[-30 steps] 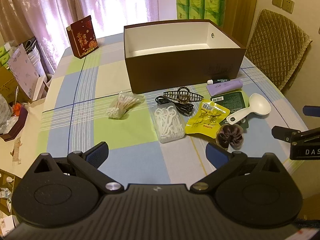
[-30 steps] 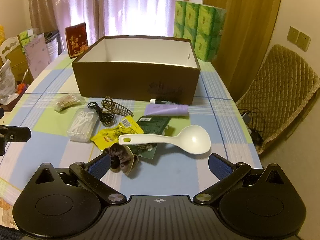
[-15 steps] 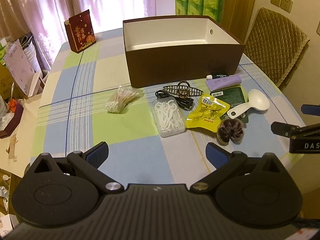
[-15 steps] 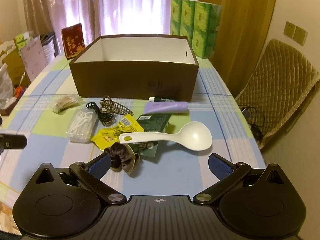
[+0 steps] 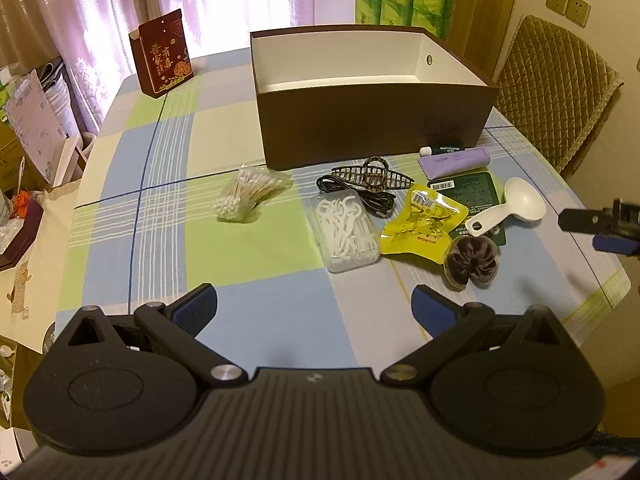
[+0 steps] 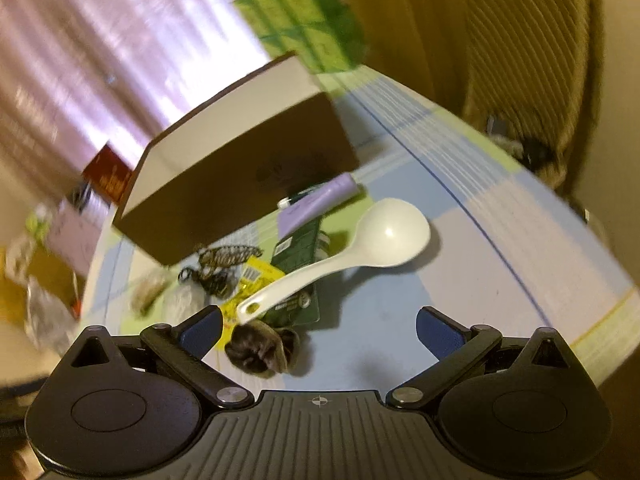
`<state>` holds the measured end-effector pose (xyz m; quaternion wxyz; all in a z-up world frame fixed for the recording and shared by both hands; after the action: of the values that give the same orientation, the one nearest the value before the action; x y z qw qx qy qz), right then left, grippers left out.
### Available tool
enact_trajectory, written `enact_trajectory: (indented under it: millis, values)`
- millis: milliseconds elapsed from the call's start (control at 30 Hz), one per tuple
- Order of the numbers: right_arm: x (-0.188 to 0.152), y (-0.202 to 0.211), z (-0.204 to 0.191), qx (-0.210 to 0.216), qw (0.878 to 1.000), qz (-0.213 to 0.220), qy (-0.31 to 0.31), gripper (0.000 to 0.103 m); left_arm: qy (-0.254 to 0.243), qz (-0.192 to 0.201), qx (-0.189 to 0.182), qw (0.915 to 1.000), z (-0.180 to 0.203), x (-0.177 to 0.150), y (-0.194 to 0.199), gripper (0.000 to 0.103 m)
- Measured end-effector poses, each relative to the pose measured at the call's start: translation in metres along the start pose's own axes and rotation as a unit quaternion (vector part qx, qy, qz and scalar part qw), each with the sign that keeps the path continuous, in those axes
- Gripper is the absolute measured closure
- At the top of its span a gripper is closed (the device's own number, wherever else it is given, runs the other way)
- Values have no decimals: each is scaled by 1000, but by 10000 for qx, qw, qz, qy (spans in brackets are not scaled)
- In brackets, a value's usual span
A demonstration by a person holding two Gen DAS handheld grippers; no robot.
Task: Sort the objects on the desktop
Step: 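Grasp the white ladle with the right tool while the left tool approaches the cotton swab bag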
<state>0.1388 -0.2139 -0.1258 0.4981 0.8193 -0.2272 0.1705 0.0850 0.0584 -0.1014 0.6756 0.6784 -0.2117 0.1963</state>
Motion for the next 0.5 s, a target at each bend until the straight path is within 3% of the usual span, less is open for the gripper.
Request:
enact_trajectory:
  millis: [67,200,500]
  values:
    - [3,-4,11,77,9994,10,-343,2,18,-16,25,10000,-1,2,-3,1]
    - [9,-15,34,60,9969,-15,-784,25,43,-31,69,10000,-2,6,-12,1]
    - [31,-42,79,-4,9892,-20,-1467,49,108,-90,129,9998,2,18,-33,1]
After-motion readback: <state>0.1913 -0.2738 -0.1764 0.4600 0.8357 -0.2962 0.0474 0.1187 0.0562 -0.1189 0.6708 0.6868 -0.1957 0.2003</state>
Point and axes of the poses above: each gripper's, at about its wrist camera, not at the fingertips, and y roughly against the way its jaws point, z to its right, x to its top, the point moved 9 cm from there along -y, roughly the way its jaws point, and after that the axes turned 3 degrees about -z, right-handed, at the moved point
